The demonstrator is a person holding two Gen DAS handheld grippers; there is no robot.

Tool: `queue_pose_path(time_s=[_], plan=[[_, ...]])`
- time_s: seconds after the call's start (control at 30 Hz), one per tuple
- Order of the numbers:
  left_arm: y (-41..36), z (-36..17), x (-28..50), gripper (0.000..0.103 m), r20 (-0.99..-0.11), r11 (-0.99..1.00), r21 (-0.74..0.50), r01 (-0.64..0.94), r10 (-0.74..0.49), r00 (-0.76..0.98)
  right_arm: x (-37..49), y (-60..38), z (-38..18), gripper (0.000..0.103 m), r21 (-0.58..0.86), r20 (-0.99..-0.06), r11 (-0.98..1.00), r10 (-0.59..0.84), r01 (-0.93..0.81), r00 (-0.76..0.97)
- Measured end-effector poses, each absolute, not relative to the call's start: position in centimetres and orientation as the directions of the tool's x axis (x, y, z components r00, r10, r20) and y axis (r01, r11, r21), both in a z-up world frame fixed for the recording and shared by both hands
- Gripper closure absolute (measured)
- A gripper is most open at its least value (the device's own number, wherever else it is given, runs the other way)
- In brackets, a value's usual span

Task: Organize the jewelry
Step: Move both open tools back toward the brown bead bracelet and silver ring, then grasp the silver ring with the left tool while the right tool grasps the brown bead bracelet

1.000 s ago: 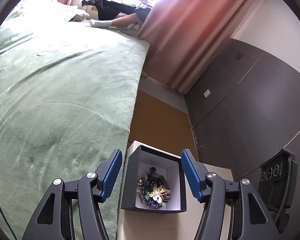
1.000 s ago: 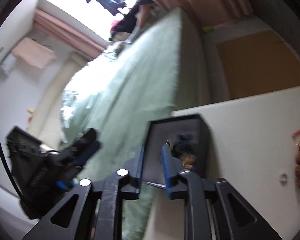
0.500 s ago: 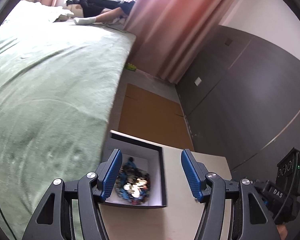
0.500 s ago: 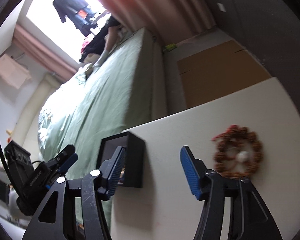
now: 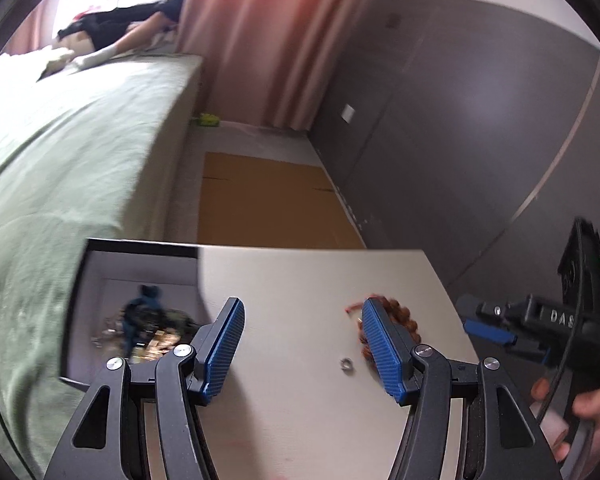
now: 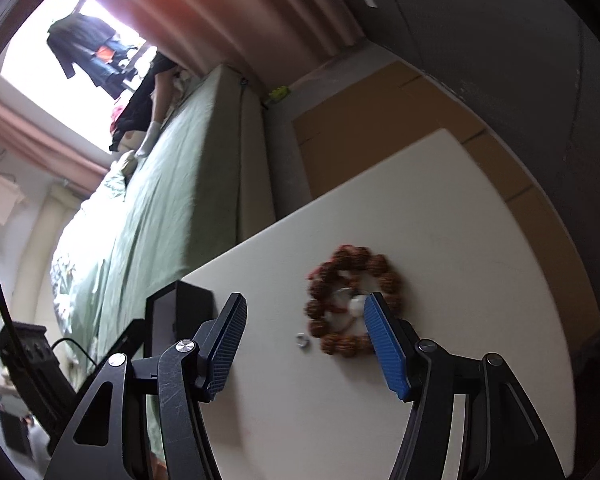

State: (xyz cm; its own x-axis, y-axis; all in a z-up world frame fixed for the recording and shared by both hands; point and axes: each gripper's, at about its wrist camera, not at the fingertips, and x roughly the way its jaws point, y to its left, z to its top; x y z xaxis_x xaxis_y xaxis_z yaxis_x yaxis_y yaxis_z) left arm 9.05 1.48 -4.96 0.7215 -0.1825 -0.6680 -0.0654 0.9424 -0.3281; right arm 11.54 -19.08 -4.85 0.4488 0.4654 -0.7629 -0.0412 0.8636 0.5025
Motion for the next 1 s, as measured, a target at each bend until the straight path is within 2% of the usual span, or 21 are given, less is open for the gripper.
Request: queue_pose_path(time_s=[0.2, 0.37, 0.57, 0.77, 1.0], plan=[[-2.1, -6.5, 9.7, 0.042, -0.702, 0.964, -0.266, -0.011, -0.187, 0.687, 11.8, -21.8, -5.9, 0.041, 0.49, -0.793, 0.871, 0.436, 0.019, 0.426], [-4.3, -8.5, 10.5, 0.051, -0.749, 0.977, -0.209, 0.03, -0.18, 0.638, 11.9, -22.7, -6.8, 0.041, 0.496, -0.805, 0.868, 0.442, 0.039, 0.396], [-6.2, -10.7, 11.1, 0.055, -0.792, 0.989, -0.132, 0.066, -0.145, 0.593, 12.1, -23.7, -7.9, 0.041, 0.512, -0.811, 0.856, 0.451, 0.078, 0.373], [-7.0, -12.5, 12.1, 0.066, -0.824, 0.992, -0.101, 0.07, -0.123, 0.553, 12.4, -24.3, -7.9, 0.041, 0.542, -0.794, 0.835, 0.473, 0.094, 0.382], [-7.9, -13.3, 12.6, 0.067, -0.827, 0.993, -0.086, 0.077, -0.114, 0.551, 12.6, -25.0, -8.2, 0.041, 0.544, -0.798, 0.83, 0.467, 0.122, 0.38]])
